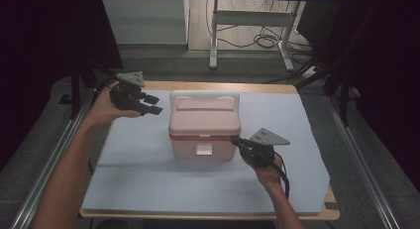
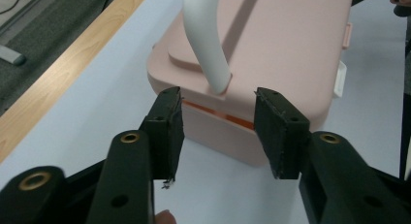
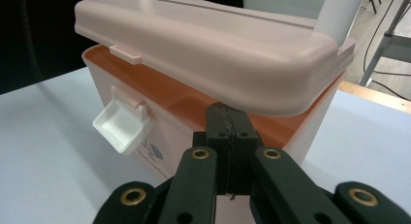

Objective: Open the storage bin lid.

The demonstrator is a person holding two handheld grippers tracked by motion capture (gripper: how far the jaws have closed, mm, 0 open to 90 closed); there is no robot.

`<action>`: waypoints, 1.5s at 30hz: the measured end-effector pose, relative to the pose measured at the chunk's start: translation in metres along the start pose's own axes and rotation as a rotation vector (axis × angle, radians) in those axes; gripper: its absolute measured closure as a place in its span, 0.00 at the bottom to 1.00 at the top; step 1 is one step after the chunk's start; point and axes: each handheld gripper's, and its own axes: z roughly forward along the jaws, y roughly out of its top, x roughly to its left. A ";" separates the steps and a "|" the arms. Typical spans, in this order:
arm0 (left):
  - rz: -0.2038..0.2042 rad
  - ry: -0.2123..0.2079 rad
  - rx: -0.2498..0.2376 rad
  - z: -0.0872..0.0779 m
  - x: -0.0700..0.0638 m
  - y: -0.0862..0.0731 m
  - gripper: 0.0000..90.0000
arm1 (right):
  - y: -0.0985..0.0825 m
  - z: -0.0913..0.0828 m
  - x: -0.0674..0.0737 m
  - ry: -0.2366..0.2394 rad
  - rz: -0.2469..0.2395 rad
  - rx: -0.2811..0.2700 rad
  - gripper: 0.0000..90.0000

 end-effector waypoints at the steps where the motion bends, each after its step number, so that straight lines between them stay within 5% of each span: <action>1: -0.001 0.001 -0.002 0.000 -0.001 -0.002 0.68 | 0.000 0.000 0.000 0.000 -0.001 0.002 1.00; 7: 0.005 -0.015 -0.015 0.005 -0.010 -0.012 0.87 | 0.000 -0.001 0.000 -0.002 0.000 -0.001 1.00; 13: 0.006 -0.040 -0.011 0.012 -0.019 -0.024 0.95 | 0.001 -0.001 0.000 -0.003 0.004 -0.004 1.00; 32: -0.038 -0.016 -0.079 0.022 -0.040 -0.055 1.00 | 0.001 -0.001 0.001 -0.004 0.003 -0.006 1.00; 38: -0.036 -0.007 -0.057 0.031 -0.054 -0.058 1.00 | 0.001 -0.001 0.000 -0.005 0.003 -0.009 1.00; 45: -0.041 -0.006 -0.085 0.033 -0.070 -0.062 1.00 | 0.001 -0.002 0.000 -0.005 0.003 -0.008 1.00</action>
